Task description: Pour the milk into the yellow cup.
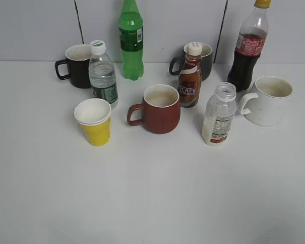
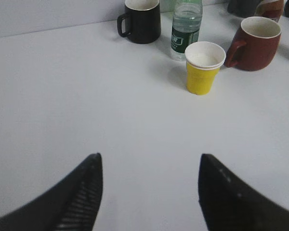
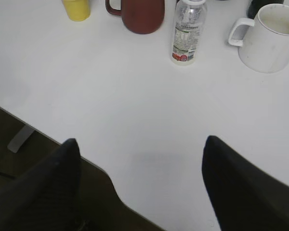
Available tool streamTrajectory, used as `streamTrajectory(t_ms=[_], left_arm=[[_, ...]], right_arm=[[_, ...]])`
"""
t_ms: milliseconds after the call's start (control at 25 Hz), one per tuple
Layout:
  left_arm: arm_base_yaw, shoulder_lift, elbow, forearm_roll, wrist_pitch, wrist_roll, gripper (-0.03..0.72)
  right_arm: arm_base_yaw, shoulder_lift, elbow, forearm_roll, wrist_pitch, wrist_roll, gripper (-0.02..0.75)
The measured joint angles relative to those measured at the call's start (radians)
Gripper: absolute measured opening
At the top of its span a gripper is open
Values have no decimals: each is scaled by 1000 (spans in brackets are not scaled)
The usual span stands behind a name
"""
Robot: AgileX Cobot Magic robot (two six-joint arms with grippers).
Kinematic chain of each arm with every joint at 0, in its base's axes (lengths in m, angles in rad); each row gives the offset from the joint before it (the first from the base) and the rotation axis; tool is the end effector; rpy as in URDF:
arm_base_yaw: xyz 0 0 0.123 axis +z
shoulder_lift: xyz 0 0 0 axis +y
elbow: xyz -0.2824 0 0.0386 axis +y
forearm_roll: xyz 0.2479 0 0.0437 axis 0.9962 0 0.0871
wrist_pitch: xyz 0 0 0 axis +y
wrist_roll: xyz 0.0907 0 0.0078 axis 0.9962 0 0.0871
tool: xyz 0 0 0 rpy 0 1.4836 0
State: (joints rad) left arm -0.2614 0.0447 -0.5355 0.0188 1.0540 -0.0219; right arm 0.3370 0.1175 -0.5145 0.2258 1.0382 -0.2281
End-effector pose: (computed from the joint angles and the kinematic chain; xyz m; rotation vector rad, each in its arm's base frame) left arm -0.0011 0.0018 0.2877 0.2442 2.0356 -0.1541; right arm 0.0057 0.0206 0.2844 -0.5848 2.0383 0.3391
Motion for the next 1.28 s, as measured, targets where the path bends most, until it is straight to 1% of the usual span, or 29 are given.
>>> streamTrajectory(t_ms=[280,360,400,440,520,560,600,720,840,1080,1280], left_arm=[[0,0,0,0,-1,0,466],[5,0,0,0,-1,0,456],[26,0,0,0,-1,0,449],[29,0,0,0,-1,0,448],[128,-1,0,-1,-2,0,438],[140,-2,0,-1,-2,0,437],[192,-5,0,-1,-2,0,436],[250,-36,0,-1,-2,0,436],[255,-50,0,-1,-2,0,433],[245,-51,1,-2,-3,0,430],[243,-51,1,-2,-3,0,411]], right_arm=[[-4,0,0,2,0,1,588],[-37,0,0,2,0,1,588],[-70,0,0,2,0,1,588],[-112,0,0,2,0,1,588],[-192,-8,0,3,0,1,587],[-234,-17,0,3,0,1,587],[-269,-28,0,3,0,1,587],[-324,-76,0,3,0,1,587],[-331,-120,0,6,0,1,587],[-331,-127,0,5,1,3,587],[-331,-127,0,5,1,3,587]])
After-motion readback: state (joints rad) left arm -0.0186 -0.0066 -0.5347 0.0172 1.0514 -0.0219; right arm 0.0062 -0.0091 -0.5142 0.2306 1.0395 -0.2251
